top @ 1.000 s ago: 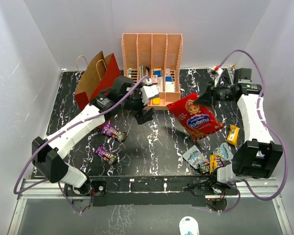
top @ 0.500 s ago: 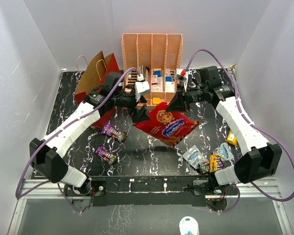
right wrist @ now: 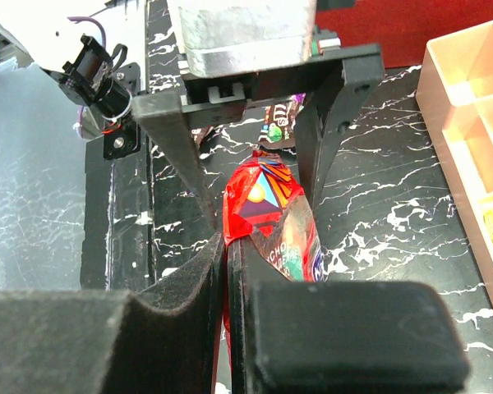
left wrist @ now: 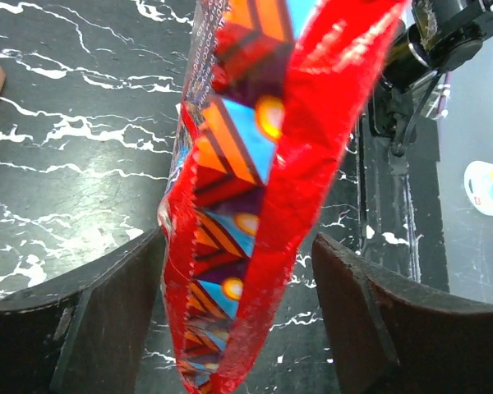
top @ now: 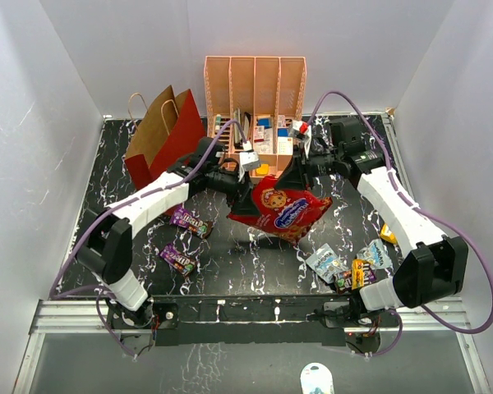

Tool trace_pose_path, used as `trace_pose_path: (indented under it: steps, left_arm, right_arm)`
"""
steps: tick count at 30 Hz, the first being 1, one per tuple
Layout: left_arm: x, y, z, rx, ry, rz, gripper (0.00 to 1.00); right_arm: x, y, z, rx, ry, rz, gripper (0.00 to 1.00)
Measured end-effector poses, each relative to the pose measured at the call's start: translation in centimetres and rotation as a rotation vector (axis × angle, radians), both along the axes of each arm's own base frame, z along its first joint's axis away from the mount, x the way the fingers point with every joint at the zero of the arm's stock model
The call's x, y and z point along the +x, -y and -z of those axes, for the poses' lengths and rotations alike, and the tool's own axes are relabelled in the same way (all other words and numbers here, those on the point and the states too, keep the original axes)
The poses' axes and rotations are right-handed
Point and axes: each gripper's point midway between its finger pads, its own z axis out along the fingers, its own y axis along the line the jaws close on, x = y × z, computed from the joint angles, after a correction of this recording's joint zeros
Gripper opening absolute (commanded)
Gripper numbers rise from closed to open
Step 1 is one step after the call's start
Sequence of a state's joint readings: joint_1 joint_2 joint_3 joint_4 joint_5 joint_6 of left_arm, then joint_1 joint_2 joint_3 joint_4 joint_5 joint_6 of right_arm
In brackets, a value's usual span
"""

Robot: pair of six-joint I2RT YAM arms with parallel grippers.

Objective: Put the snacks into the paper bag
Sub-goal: Place the snack in the paper bag.

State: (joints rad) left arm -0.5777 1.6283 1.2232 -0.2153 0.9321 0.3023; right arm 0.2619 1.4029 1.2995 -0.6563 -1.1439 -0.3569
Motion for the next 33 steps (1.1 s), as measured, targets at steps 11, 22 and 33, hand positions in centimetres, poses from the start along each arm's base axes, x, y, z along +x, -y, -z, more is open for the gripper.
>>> trace_pose_path:
  steps: [11, 22, 33]
  left_arm:
    - [0.0, 1.3, 1.1, -0.015, -0.122, 0.048, 0.22]
    - [-0.3, 1.0, 0.5, -0.001, -0.109, 0.060, 0.00]
    - [-0.1, -1.6, -2.8, 0.086, 0.052, -0.026, 0.00]
  right_arm:
    - [-0.2, -0.1, 1.4, -0.002, -0.008, -0.004, 0.08]
    - [-0.2, 0.2, 1.5, -0.018, 0.022, 0.029, 0.20]
    - [1.1, 1.6, 0.9, -0.081, 0.065, 0.170, 0.79]
